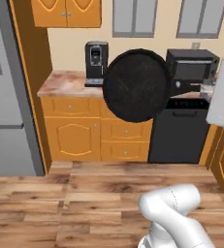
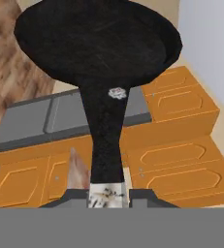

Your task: Pick the pan from the cabinet and place it on the stove. Then turn on the stove burner for the pan.

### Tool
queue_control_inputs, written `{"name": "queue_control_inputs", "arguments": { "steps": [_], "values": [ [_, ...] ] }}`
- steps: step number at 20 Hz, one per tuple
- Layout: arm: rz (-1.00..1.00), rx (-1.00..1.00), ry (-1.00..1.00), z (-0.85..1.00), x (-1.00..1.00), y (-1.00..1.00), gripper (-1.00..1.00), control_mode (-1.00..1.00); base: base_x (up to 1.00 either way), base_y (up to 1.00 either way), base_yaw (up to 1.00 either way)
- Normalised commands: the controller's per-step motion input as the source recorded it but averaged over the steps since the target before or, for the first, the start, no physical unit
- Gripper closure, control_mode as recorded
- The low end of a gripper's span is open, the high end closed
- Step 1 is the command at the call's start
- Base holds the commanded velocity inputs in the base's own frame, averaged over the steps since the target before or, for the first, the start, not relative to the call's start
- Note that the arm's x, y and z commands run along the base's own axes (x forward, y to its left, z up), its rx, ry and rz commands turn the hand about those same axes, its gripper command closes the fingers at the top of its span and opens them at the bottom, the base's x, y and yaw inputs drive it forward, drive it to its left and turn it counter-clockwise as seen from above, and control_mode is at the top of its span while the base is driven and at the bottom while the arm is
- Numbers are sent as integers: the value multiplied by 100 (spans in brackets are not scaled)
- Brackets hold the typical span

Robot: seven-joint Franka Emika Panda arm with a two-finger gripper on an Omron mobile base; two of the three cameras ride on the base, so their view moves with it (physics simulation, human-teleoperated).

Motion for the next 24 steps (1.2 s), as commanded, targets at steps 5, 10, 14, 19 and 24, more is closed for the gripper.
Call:
{"name": "queue_control_inputs", "arguments": {
  "steps": [5,10,14,19,24],
  "values": [
    [0,0,0,0,0,0,100,100,-43,-7,55],
    [0,0,0,0,0,0,100,100,-37,0,55],
    [0,0,0,0,0,0,100,100,-31,0,53],
    [0,0,0,0,0,0,100,100,-25,1,52],
    [0,0,0,0,0,0,100,100,-22,20,51]
  ]
}}
